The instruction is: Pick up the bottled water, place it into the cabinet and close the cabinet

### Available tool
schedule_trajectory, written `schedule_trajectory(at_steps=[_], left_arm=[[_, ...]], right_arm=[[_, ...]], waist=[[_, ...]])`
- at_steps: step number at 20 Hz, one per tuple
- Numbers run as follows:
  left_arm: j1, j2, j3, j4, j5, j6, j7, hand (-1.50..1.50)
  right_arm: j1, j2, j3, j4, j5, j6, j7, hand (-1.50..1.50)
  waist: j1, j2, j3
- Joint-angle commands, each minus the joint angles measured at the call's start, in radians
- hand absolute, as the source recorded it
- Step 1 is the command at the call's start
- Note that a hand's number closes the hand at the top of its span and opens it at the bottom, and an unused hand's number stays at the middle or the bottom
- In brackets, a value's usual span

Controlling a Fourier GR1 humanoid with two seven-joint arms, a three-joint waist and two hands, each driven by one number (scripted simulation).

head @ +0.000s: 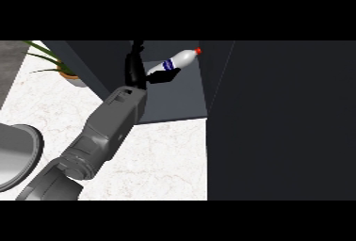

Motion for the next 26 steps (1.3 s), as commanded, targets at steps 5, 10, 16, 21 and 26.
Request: schedule_trajectory(at_steps=[5, 10, 16, 21, 26], left_arm=[[-0.029, 0.016, 0.048, -0.066, 0.032, -0.177, -0.089, -1.5], [-0.075, 0.018, 0.078, -0.1, 0.052, -0.301, -0.094, -1.5], [-0.016, -0.043, 0.094, -0.125, 0.067, -0.287, -0.159, -1.5], [0.067, -0.044, 0.058, -0.221, 0.066, -0.312, -0.148, -1.5], [0.188, -0.044, -0.029, -0.393, 0.106, -0.31, -0.115, -1.5]], right_arm=[[0.014, -0.008, -0.004, -0.041, -0.075, 0.016, 0.018, -1.5], [0.023, -0.002, 0.003, -0.053, -0.105, 0.013, 0.041, -1.5], [0.012, 0.002, 0.015, -0.092, -0.088, -0.012, 0.1, -1.5], [0.069, 0.042, 0.059, -0.133, -0.058, -0.021, 0.098, -1.5], [0.037, 0.057, 0.104, -0.13, -0.003, -0.059, 0.144, -1.5]], waist=[[0.013, -0.001, -0.001], [0.04, -0.015, 0.0], [0.055, -0.026, 0.001], [0.077, -0.04, 0.001], [0.093, -0.043, 0.001]])
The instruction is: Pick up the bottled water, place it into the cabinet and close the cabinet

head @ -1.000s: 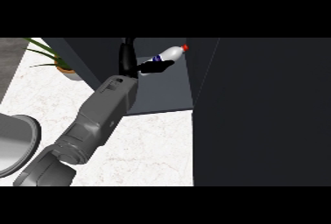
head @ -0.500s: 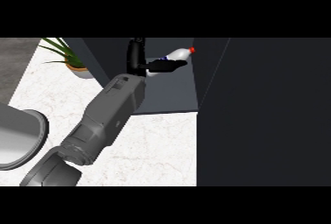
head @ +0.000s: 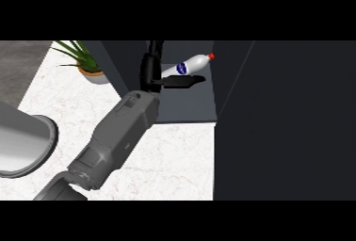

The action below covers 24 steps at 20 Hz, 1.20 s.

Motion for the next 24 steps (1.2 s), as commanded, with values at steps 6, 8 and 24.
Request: schedule_trajectory(at_steps=[6, 8, 24], left_arm=[[0.214, -0.002, -0.12, -0.301, 0.067, -0.111, 0.06, -1.5], [0.291, -0.002, -0.163, -0.37, 0.075, -0.135, 0.038, -1.5], [0.763, 0.15, -0.382, -1.026, 0.022, -0.11, 0.156, 1.5]], right_arm=[[0.011, 0.033, 0.053, -0.097, 0.018, -0.045, 0.055, -1.5], [0.115, 0.0, 0.042, -0.173, -0.012, 0.0, 0.032, -1.5], [0.086, -0.107, 0.046, -0.13, 0.118, 0.103, -0.055, 1.5]], waist=[[0.026, -0.003, 0.0], [0.016, -0.008, -0.001], [0.027, -0.009, 0.0]])
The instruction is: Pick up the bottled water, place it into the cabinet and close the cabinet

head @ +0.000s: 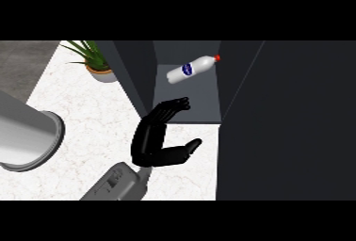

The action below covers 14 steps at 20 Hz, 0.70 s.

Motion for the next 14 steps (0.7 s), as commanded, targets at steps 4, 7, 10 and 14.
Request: schedule_trajectory(at_steps=[4, 7, 10, 14], left_arm=[[0.217, 0.146, -0.021, -0.227, 0.011, -0.023, 0.03, 1.5], [0.26, 0.186, 0.006, -0.294, 0.013, -0.023, 0.025, -1.5], [0.387, 0.246, 0.014, -0.393, 0.01, -0.018, -0.019, -1.5], [0.449, 0.328, 0.088, -0.482, 0.067, -0.044, 0.022, -1.5]], right_arm=[[0.07, -0.139, 0.008, -0.15, 0.098, 0.123, 0.026, 1.5], [0.069, -0.165, 0.06, -0.179, 0.14, 0.169, 0.01, 1.5], [0.053, -0.163, 0.094, -0.217, 0.226, 0.177, -0.024, 1.5], [0.054, -0.166, 0.184, -0.262, 0.277, 0.186, -0.015, 1.5]], waist=[[-0.001, -0.003, -0.001], [-0.009, -0.001, -0.001], [-0.002, -0.007, -0.001], [-0.007, -0.004, -0.002]])
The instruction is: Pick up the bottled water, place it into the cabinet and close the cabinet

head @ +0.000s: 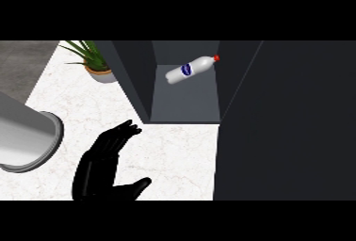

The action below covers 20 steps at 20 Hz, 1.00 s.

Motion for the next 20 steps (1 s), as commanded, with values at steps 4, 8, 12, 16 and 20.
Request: schedule_trajectory(at_steps=[4, 8, 12, 16, 20], left_arm=[[0.134, 0.117, 0.123, -0.137, 0.121, -0.082, 0.014, -1.5], [0.233, 0.152, 0.16, -0.16, 0.163, -0.13, -0.015, -1.5], [0.249, 0.191, 0.203, -0.205, 0.201, -0.149, 0.009, -1.5], [0.3, 0.204, 0.208, -0.217, 0.203, -0.18, -0.015, -1.5], [0.333, 0.263, 0.264, -0.225, 0.236, -0.237, -0.012, -1.5]], right_arm=[[0.033, -0.072, 0.165, -0.209, 0.157, 0.053, 0.097, 1.5], [-0.02, -0.071, 0.28, -0.221, 0.2, 0.056, 0.13, 1.5], [-0.094, -0.105, 0.33, -0.207, 0.228, 0.062, 0.192, 1.5], [-0.12, -0.113, 0.411, -0.203, 0.2, 0.042, 0.239, 1.5], [-0.111, -0.047, 0.499, -0.125, 0.146, -0.038, 0.241, 1.5]], waist=[[0.003, 0.0, -0.003], [0.013, -0.007, -0.007], [0.024, -0.009, -0.01], [0.036, -0.004, -0.012], [0.054, 0.006, -0.013]])
